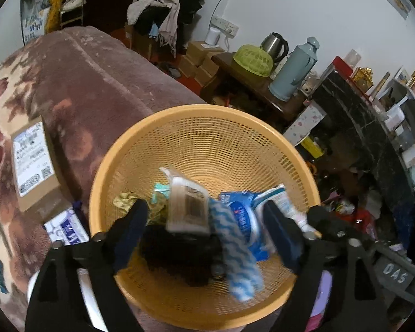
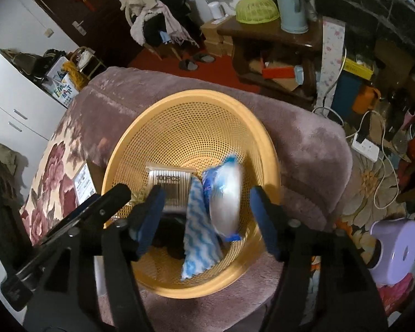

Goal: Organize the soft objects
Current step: 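Open both tools to drop the cotton-swab pack and gauze pack into the basket, then move both tools back over the red sponge and blue packet on the blanket, then grasp the red sponge with the left tool while the right tool grasps the blue packet, then lift and carry the red sponge and blue packet over the orange basket with both tools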

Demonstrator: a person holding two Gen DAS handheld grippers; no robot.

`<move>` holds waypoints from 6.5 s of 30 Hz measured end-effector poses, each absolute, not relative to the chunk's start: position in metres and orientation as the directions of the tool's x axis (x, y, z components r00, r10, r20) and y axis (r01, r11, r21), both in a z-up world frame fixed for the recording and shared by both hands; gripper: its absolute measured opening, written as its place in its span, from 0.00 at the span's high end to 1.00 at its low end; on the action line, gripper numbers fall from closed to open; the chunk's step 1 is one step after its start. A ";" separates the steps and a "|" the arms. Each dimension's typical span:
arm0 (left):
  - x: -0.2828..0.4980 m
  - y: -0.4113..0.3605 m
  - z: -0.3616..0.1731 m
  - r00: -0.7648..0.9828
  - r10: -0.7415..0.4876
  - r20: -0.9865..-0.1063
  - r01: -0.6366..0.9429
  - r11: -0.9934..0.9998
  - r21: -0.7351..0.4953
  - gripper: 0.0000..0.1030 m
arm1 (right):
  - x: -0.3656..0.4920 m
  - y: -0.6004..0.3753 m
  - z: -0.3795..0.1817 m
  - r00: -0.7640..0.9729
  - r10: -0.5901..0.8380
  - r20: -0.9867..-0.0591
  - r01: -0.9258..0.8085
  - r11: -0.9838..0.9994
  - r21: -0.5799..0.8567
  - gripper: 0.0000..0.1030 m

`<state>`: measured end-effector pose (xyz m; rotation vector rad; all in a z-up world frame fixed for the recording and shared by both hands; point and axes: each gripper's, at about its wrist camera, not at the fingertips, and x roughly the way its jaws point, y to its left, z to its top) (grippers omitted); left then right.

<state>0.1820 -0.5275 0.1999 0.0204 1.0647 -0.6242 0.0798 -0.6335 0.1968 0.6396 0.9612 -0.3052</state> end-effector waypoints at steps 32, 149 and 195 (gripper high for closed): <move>0.155 -0.460 0.215 0.383 -0.393 -0.836 0.424 0.879 -0.219 0.01 | 0.058 -0.589 0.208 0.542 0.040 -0.840 0.463 0.819 0.338 0.00; 0.158 0.016 0.085 0.349 -0.170 -0.922 -0.215 0.943 -0.255 0.01 | 0.141 -0.225 0.125 0.312 0.274 -0.910 -0.016 0.959 0.283 0.01; 0.193 0.075 0.059 0.387 -0.111 -0.915 -0.351 0.900 -0.257 0.50 | 0.175 -0.187 0.048 0.171 0.384 -0.907 -0.015 0.922 0.388 0.77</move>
